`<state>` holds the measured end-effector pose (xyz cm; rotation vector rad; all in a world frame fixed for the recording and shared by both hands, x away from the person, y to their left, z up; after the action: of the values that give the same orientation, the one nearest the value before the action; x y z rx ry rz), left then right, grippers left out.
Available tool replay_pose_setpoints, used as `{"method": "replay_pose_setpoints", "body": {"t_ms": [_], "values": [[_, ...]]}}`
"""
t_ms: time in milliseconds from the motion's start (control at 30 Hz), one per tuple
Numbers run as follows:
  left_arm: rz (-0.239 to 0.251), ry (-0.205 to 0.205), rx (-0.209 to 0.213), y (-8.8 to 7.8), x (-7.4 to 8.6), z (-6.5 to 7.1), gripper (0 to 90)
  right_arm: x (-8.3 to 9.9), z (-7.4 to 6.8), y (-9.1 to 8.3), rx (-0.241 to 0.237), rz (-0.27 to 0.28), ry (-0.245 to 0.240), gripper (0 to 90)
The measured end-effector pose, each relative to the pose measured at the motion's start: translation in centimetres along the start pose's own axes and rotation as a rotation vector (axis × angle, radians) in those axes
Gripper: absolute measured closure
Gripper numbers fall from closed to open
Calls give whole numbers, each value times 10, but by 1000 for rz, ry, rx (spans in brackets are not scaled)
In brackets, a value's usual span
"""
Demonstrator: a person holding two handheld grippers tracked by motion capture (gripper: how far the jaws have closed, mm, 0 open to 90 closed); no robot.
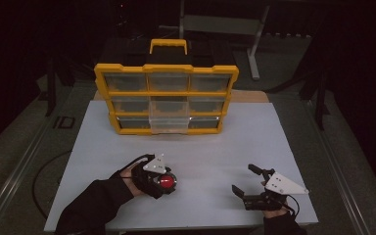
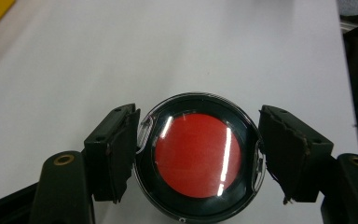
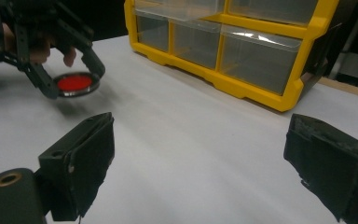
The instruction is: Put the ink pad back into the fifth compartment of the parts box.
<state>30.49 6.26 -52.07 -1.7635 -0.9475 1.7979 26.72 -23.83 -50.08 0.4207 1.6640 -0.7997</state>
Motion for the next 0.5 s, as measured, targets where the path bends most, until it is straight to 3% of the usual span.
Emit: {"method": "replay_pose_setpoints", "body": {"t_ms": [200,500], "values": [[-21,12,-10,-12,-8,0,312,0,0,0,2,0,1,89],[-13,24,-27,-33,-24,-1,311,1,0,1,-2,-2,2,89]]}}
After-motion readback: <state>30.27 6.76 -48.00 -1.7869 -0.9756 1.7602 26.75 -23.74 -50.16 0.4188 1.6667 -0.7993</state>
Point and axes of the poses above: each handheld gripper's, and its own axes: y roughly forward along the jaws, x roughly out of its underside, z roughly to its right, the point moved 6 cm from there along y, roughly forward along the jaws, and after that the axes turned 6 degrees about y, right-handed, at the moved point
